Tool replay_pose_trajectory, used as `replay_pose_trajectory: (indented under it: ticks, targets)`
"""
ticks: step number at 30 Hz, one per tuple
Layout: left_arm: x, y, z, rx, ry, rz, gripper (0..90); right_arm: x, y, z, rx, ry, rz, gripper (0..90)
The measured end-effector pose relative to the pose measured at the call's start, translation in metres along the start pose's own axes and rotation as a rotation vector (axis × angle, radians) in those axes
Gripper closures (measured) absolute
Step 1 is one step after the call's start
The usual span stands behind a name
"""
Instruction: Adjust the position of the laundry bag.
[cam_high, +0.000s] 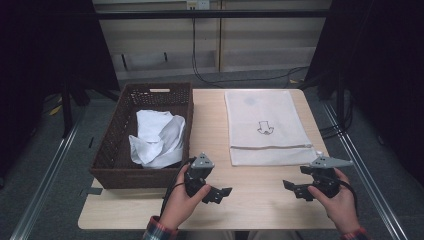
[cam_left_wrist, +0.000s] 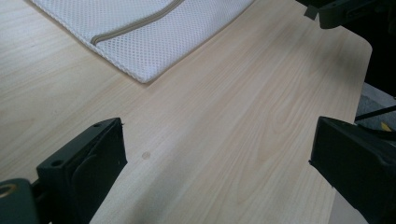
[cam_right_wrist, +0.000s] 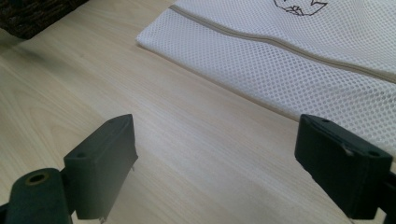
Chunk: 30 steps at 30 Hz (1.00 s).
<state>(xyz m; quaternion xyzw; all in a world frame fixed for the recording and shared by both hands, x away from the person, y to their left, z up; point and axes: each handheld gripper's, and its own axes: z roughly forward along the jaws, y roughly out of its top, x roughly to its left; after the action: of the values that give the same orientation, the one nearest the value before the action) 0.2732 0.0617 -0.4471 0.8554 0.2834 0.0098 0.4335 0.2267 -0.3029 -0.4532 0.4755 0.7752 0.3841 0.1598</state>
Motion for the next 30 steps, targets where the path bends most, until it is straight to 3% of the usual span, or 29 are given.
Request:
replay_pose_trajectory:
  ticks: [8, 15, 19, 20, 24, 30]
  targets:
    - [0.001, -0.002, 0.000, 0.007, 0.006, -0.002, 2.8, 0.000, 0.001, 0.006, 0.008, 0.007, -0.013, 12.6]
    - [0.001, -0.005, 0.001, 0.010, 0.002, -0.001, 2.8, -0.004, 0.006, 0.010, 0.000, 0.003, 0.023, 12.7]
    - [0.000, -0.003, 0.004, 0.010, -0.009, 0.007, 2.8, -0.007, 0.008, 0.020, -0.006, -0.032, 0.005, 14.0]
    - [-0.001, -0.002, 0.004, 0.008, -0.007, 0.008, 2.8, -0.010, 0.009, 0.026, 0.005, -0.044, 0.024, 14.2]
    - [-0.001, 0.001, 0.005, 0.003, -0.013, 0.013, 2.8, -0.014, 0.014, 0.033, 0.018, -0.042, 0.019, 14.3]
    - [-0.001, 0.004, 0.012, 0.012, -0.022, 0.019, 2.8, -0.024, 0.029, 0.045, -0.002, -0.078, 0.028, 15.1]
